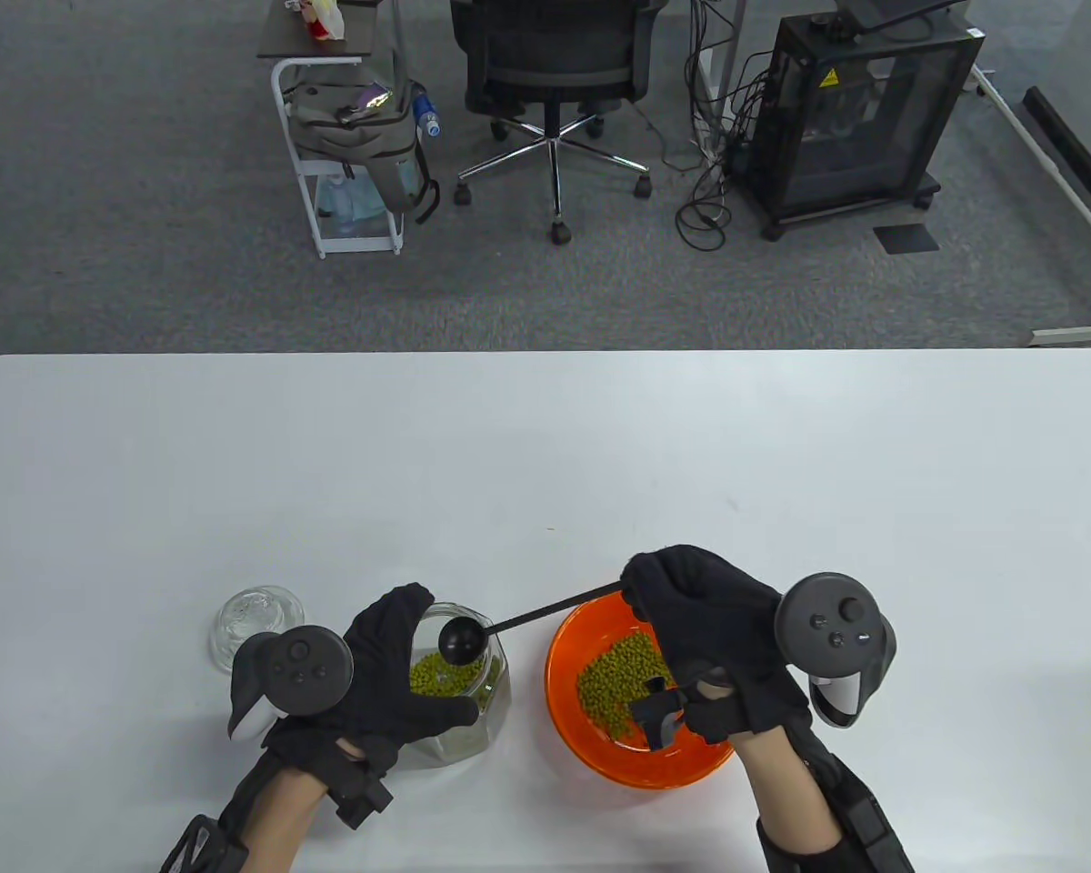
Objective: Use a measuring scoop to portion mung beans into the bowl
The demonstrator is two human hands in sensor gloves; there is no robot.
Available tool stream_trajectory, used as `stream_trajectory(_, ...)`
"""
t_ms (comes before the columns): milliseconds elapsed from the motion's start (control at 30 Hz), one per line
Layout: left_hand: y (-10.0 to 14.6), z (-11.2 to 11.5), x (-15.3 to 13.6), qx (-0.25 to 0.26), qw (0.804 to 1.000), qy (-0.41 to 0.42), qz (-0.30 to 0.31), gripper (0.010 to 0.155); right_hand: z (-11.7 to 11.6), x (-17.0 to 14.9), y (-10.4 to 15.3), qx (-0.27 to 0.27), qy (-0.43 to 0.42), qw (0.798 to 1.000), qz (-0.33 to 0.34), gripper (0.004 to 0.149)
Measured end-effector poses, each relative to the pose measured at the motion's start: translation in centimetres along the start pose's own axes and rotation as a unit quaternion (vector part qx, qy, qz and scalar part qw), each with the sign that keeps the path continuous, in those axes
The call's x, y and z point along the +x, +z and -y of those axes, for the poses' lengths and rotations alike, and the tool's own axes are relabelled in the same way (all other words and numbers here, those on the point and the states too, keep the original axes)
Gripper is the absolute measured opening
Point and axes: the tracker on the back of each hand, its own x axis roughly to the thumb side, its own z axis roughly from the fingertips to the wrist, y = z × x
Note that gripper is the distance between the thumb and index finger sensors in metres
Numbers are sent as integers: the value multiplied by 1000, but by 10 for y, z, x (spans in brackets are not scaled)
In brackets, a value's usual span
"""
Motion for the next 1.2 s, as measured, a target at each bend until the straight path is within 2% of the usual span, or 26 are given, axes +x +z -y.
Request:
stream_trajectory(233,0,0,0,-1,1000,0,0,126,-33,24,-5,19,82,996,37,43)
stream_trajectory(400,0,0,0,-1,1000,0,0,126,-61,40,-6,24,165,983,80,43)
stream_trajectory(667,0,0,0,-1,1000,0,0,126,-97,49,-2,46,235,964,114,43)
stream_trajectory(800,0,0,0,-1,1000,-1,0,126,-113,57,4,44,290,943,157,43)
stream_trajectory(967,0,0,-1,-1,1000,-1,1,126,-136,62,15,42,358,905,228,43)
stream_trajectory(1067,0,0,-1,-1,1000,-1,1,126,-147,58,20,54,370,894,246,43)
stream_trajectory(1167,0,0,-1,-1,1000,-1,1,126,-153,50,23,59,363,895,252,42)
stream_trajectory(1200,0,0,-1,-1,1000,-1,1,126,-152,45,22,56,337,908,243,42)
